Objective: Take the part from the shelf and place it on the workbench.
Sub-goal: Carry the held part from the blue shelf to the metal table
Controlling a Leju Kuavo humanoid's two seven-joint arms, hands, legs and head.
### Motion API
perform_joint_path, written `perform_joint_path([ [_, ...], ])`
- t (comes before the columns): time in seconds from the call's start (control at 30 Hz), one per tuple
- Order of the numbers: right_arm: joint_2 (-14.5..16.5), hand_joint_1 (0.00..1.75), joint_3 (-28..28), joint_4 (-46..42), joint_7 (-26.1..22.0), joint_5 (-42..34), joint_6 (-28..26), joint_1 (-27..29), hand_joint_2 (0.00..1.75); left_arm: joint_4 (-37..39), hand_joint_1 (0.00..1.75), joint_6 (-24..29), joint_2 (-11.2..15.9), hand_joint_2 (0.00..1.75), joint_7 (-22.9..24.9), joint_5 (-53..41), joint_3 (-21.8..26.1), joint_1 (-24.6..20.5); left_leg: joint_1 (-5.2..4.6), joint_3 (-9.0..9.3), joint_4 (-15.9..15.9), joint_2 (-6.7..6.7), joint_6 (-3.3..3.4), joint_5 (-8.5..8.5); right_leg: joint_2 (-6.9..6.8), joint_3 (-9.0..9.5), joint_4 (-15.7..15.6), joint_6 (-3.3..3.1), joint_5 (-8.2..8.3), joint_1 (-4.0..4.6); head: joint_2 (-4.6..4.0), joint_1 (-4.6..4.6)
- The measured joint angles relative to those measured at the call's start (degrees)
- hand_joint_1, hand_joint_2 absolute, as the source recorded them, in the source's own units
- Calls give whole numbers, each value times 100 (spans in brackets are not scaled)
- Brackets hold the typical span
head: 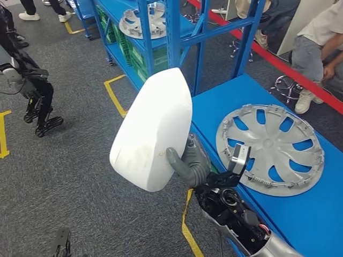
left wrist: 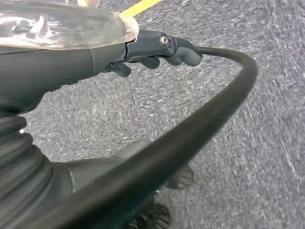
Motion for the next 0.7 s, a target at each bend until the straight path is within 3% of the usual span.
perform_joint_path([
  [0.03,0,175,-7,-1,-7,-2,17,-3,175,0,0,1,3,175,-5,7,0,-3,-21,43,-94,13,42,6,-46,11,3,29,-22,15,0,5],
  [0.1,0,175,-18,-1,-19,-9,49,-8,175,0,0,2,15,175,-19,19,0,12,-28,38,-93,-115,119,6,-114,39,5,90,-64,13,0,37],
  [0.17,0,175,-30,-1,-35,-22,78,-21,175,0,0,4,26,175,-33,34,-1,29,-6,63,-117,-226,186,10,61,-24,202,147,-224,-9,0,68],
  [0.23,-1,175,-43,3,-51,-40,96,-38,175,0,0,5,32,175,-46,59,-2,24,2,83,-127,-337,241,9,363,-346,920,172,-599,-28,0,129],
  [0.27,-2,175,-45,9,-56,-51,103,-42,175,0,0,7,36,175,-51,75,-2,21,-4,86,-125,-402,258,7,443,-566,1382,174,-787,-31,0,161],
  [0.3,-2,175,-45,16,-57,-58,104,-43,175,0,0,9,40,175,-57,92,-2,23,-10,88,-124,-477,264,5,479,-757,1747,175,-894,-31,0,188],
  [0.33,-2,175,-45,25,-59,-64,105,-44,175,0,0,12,43,175,-63,105,-2,31,-14,92,-121,-556,266,4,494,-858,1903,171,-881,-31,0,206],
  [0.37,-2,175,-44,31,-61,-69,105,-48,175,0,0,15,46,175,-68,113,-2,41,-17,101,-117,-643,264,1,508,-845,1809,160,-744,-33,0,222],
  [0.4,-2,175,-44,34,-63,-72,104,-58,175,0,0,17,48,175,-73,116,-2,50,-17,114,-110,-731,259,-3,546,-721,1480,143,-509,-35,0,241],
  [0.47,-2,175,-44,38,-66,-78,103,-84,175,0,0,20,47,175,-86,117,-2,55,-18,123,-89,-899,233,-16,828,-381,628,101,-71,-57,0,278],
  [0.53,-2,175,-45,43,-72,-82,103,-106,175,0,0,23,54,175,-99,117,-2,49,1,75,-71,-1046,178,-8,1061,-181,184,78,51,-69,0,289],
  [0.6,1,175,-45,46,-86,-93,104,-120,175,1,0,36,75,175,-110,119,-2,72,28,20,-85,-1201,93,35,990,-121,112,46,43,-65,0,289],
  [0.63,5,175,-45,47,-97,-100,107,-129,175,1,0,43,83,175,-115,120,-2,94,29,-3,-69,-1180,58,29,915,-97,79,16,65,-67,0,282],
  [0.7,16,175,-45,46,-129,-114,114,-149,175,1,0,49,92,175,-121,123,-2,96,8,-184,264,-876,10,-159,733,-57,-2,-46,113,-81,0,207],
])
